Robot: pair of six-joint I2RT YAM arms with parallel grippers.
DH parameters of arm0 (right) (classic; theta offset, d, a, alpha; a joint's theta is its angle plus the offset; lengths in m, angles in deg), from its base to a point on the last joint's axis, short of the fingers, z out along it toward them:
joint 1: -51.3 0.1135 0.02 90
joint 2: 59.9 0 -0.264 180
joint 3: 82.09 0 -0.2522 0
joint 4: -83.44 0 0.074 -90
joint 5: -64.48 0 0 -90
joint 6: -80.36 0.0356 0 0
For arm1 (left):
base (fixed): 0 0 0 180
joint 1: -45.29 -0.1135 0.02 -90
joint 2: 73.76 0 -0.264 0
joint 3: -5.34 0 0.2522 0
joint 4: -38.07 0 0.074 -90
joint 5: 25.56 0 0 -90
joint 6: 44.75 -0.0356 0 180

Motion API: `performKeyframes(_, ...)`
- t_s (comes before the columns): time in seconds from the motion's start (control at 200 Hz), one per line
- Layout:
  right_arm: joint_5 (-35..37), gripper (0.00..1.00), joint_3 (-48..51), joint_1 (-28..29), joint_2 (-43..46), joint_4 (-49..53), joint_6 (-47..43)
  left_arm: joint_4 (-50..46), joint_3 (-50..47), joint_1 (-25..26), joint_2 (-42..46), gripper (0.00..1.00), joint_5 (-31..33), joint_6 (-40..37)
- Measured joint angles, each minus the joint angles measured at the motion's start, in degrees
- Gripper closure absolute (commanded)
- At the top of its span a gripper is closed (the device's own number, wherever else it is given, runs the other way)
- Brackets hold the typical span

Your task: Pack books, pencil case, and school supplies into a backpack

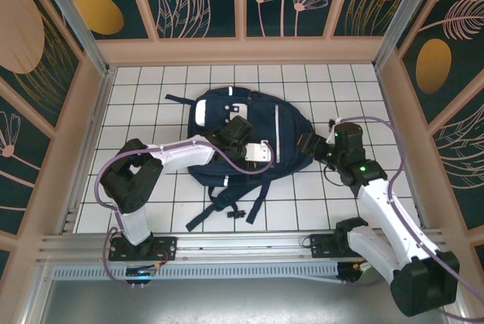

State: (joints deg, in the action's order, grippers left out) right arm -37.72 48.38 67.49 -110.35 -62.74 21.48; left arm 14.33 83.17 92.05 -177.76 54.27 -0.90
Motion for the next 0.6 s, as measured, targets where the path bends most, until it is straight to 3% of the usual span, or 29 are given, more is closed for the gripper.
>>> performKeyframes(0.125, -4.79, 0.43, 0.0, 1.95, -3.1, 1.16, 2.05, 1.09, -0.57, 0.44, 0.02, 1.0, -0.79, -0.35)
performKeyframes(0.31, -10.93, 0.49, 0.11, 6.73, -7.41, 1.4, 4.46, 1.7, 0.52, 0.26, 0.17, 1.0, -4.22, 4.11)
performKeyframes(0.48, -8.28, 0.52, -1.25, 12.46, -12.74, 2.45, 4.15, 1.42, 1.84, -0.57, 1.64, 1.0, -8.11, 9.4)
performKeyframes(0.601, -4.09, 0.47, -2.38, 15.34, -16.98, 1.75, 3.72, 0.61, 3.23, -1.55, 1.66, 1.0, -10.86, 12.13)
